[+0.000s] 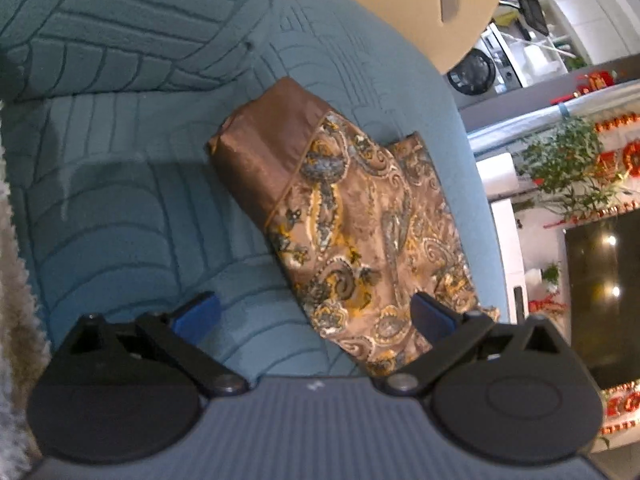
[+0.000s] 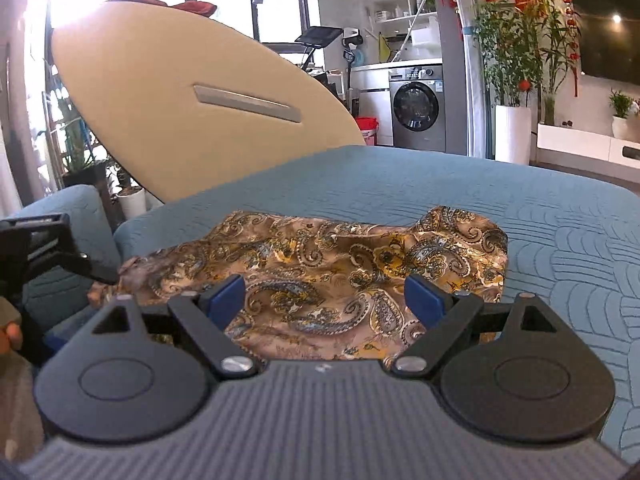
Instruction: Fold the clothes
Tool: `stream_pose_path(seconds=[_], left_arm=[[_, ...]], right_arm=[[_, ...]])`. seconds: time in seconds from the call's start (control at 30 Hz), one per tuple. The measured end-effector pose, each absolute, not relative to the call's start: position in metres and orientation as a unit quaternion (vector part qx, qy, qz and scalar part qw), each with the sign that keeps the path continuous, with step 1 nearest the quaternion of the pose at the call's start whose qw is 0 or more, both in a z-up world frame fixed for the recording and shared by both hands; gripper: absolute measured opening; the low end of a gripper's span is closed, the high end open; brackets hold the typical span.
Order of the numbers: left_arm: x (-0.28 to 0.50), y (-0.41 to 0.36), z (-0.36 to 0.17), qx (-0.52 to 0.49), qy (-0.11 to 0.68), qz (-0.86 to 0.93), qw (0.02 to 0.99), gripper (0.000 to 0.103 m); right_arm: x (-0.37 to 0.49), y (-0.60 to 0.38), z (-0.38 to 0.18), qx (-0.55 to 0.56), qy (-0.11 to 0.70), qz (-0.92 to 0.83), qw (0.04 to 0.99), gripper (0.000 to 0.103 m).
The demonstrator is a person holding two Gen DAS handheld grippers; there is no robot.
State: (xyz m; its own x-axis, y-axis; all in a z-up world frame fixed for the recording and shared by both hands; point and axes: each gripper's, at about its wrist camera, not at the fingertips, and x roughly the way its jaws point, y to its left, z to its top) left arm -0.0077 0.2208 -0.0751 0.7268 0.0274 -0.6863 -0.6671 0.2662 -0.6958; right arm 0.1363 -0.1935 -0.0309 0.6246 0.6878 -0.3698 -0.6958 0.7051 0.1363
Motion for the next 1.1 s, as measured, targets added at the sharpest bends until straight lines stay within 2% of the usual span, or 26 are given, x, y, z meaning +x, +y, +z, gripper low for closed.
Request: stream_pose_path(seconds=[0.17,0.4,0.43,0.47,0.5,0.53,0.57,0.63,0.73,0.83,1.0,1.1], left_arm=[[0.025,0.229,-0.066,-0.592,0.252,0.217,0.734,0.103],[0.067,0.231,-0.073,-0.601,0.248,0.234,0.723,0.102],[0.071,0.231,-0.072,-0.597,0.247,0.235,0.727,0.096],[0.075,0.229,-0.072,-0.588,0.251,0.234,0.733,0.078],[0.078,0.228,-0.071,-0.577,0.259,0.233,0.738,0.067],[0.081,0.226,-0.071,-0.566,0.268,0.232,0.744,0.044],[0.083,0.225,-0.072,-0.558,0.275,0.231,0.748,0.029],[0.085,0.225,-0.075,-0.547,0.279,0.229,0.755,0.02],[0.084,0.217,-0.069,-0.52,0.269,0.241,0.774,0.013],[0.075,0.204,-0.057,-0.467,0.267,0.25,0.805,0.011],[0.084,0.163,-0.022,-0.295,0.268,0.226,0.889,0.01],[0.098,0.127,-0.001,-0.171,0.273,0.187,0.928,0.009]], right_arm=[[0.134,-0.196,-0.032,-0.006,0.207,0.384,0.9,0.089],[0.134,-0.189,-0.032,-0.009,0.207,0.384,0.9,0.089],[0.134,-0.188,-0.032,-0.012,0.21,0.383,0.9,0.089],[0.135,-0.187,-0.032,-0.015,0.215,0.382,0.899,0.089],[0.137,-0.183,-0.033,-0.016,0.215,0.382,0.899,0.089],[0.137,-0.181,-0.033,-0.023,0.217,0.385,0.897,0.089],[0.135,-0.178,-0.033,-0.032,0.216,0.387,0.896,0.089],[0.13,-0.173,-0.032,-0.06,0.208,0.388,0.896,0.089],[0.121,-0.163,-0.034,-0.101,0.193,0.393,0.893,0.089],[0.114,-0.154,-0.039,-0.134,0.197,0.396,0.887,0.089],[0.107,-0.135,-0.056,-0.212,0.248,0.393,0.86,0.089],[0.107,-0.136,-0.065,-0.205,0.257,0.394,0.858,0.089]])
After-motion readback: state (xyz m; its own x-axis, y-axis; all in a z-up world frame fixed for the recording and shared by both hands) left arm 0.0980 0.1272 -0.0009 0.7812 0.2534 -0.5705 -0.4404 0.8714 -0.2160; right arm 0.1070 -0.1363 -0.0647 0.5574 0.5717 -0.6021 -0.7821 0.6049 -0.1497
